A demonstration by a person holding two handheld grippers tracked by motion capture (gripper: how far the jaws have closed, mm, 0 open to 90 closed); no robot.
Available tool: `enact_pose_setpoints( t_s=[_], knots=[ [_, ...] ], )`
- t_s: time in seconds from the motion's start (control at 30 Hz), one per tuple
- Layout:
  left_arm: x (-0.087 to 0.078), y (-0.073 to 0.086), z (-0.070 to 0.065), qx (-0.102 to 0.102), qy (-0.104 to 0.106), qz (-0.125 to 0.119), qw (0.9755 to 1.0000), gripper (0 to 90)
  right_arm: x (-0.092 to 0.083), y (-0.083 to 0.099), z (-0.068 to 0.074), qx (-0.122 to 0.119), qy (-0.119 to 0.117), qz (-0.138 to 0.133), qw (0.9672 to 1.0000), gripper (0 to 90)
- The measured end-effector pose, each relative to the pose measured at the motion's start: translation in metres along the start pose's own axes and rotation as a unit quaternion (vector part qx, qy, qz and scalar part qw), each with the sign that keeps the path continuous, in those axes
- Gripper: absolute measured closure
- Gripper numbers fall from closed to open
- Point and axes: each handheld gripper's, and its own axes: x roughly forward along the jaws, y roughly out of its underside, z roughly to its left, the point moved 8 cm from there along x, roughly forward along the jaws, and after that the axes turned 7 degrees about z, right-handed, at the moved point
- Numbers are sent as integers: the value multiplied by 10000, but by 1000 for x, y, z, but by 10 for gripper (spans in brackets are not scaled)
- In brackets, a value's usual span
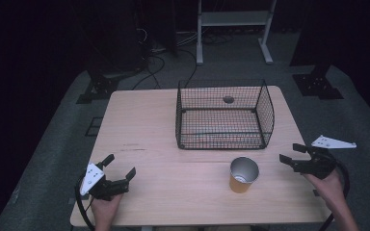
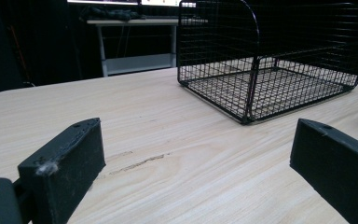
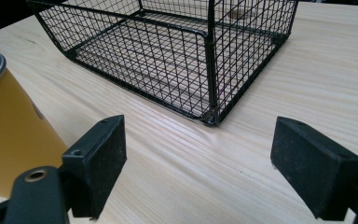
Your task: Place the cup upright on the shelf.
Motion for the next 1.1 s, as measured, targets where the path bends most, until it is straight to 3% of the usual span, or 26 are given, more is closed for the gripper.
enact_pose_setpoints(
  t_s=[0.37,0.87,1.1],
  knots=[
    [-2,0,-1,-16,27,-15,10000,24,0,10,12,-101,-56,53,9999,173],
    [-2,0,-1,-11,13,-19,10000,23,-1,20,46,-393,-300,133,9987,152],
    [-2,0,-1,-18,21,-29,10000,24,-1,24,69,-622,-472,155,9968,130]
  ],
)
